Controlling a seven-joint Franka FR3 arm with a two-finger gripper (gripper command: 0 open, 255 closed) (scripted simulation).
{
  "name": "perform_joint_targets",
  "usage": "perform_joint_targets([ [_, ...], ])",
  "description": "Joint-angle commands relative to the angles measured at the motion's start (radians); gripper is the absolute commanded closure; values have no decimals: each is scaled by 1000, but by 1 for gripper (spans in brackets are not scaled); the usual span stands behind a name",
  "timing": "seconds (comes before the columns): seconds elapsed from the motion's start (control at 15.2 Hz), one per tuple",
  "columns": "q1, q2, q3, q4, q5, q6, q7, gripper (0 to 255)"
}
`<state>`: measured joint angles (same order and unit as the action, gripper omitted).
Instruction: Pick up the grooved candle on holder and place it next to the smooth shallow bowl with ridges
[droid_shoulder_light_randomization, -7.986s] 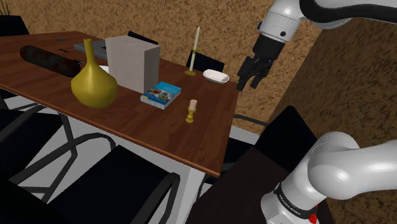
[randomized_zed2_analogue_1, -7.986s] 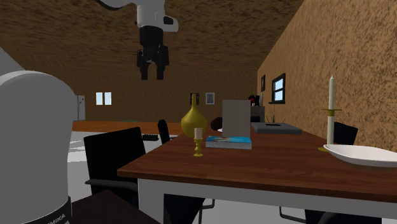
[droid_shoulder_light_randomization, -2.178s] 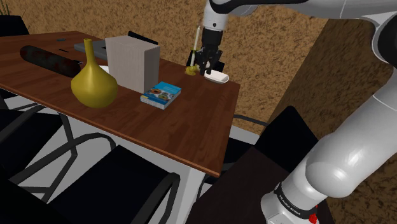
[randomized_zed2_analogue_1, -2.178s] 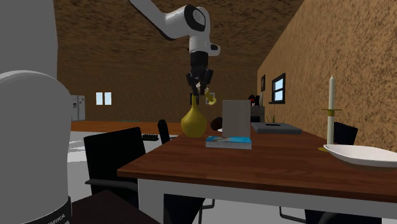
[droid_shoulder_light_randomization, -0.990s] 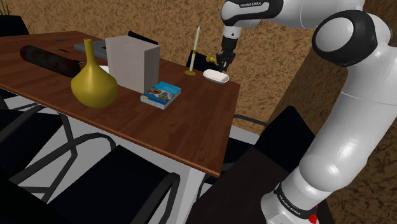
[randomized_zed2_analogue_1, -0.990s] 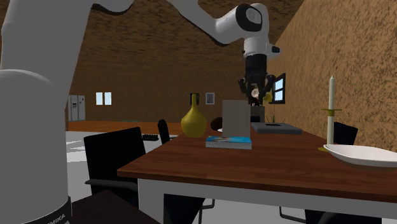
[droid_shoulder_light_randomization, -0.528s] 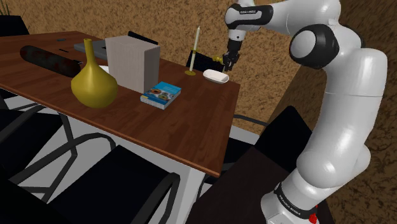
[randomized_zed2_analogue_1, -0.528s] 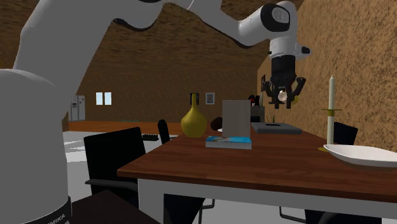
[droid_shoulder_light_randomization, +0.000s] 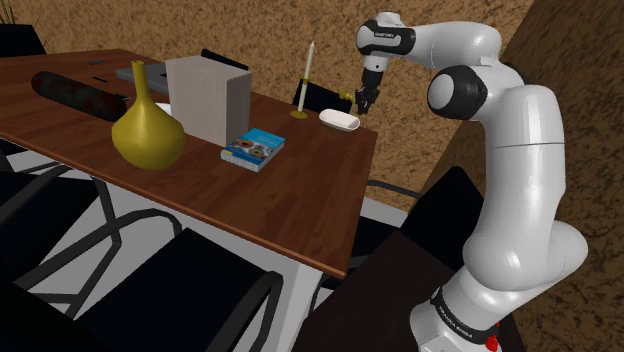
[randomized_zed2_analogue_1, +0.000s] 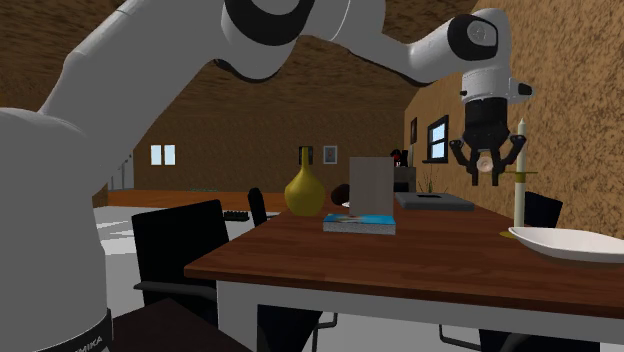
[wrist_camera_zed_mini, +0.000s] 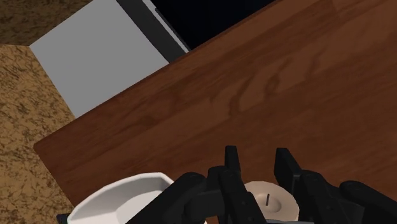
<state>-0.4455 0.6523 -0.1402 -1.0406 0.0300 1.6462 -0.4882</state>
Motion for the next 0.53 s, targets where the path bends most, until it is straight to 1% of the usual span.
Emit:
perform_joint_targets([
  [0.0, 1, -5, 0, -37, 0, 33, -1, 255],
  [0.46, 5, -7, 1, -135, 0, 128, 1, 255],
])
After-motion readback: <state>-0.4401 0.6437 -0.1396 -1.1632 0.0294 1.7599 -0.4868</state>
